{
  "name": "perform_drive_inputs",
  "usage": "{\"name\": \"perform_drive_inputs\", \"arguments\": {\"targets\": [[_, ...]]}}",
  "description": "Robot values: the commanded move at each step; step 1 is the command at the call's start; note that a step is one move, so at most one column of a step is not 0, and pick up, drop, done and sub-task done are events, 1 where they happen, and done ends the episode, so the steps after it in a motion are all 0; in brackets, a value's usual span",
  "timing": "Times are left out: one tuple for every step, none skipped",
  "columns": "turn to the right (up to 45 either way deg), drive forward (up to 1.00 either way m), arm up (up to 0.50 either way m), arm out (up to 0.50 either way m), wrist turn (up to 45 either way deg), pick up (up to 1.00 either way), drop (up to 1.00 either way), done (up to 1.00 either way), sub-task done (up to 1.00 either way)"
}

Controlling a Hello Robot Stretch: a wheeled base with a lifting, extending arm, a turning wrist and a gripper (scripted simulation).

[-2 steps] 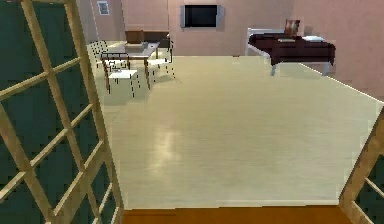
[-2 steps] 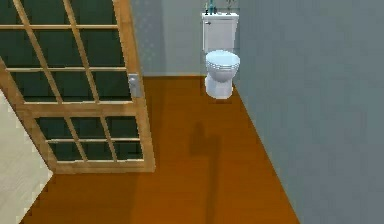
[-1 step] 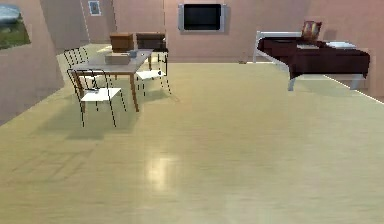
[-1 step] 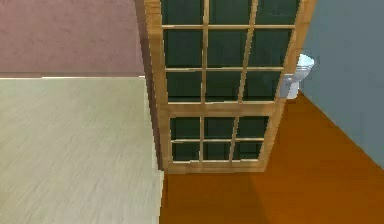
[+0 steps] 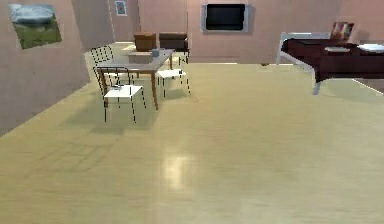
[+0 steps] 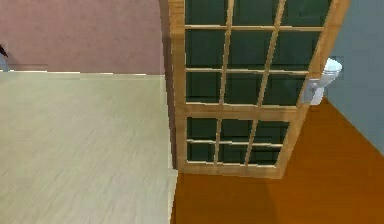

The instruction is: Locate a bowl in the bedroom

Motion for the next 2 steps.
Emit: {"name": "perform_drive_inputs", "arguments": {"targets": [[0.0, 0.35, 0.00, 0.00, 0.0, 0.00, 0.00, 0.00, 0.00], [0.0, 1.00, 0.00, 0.00, 0.0, 0.00, 0.00, 0.00, 0.00]]}}
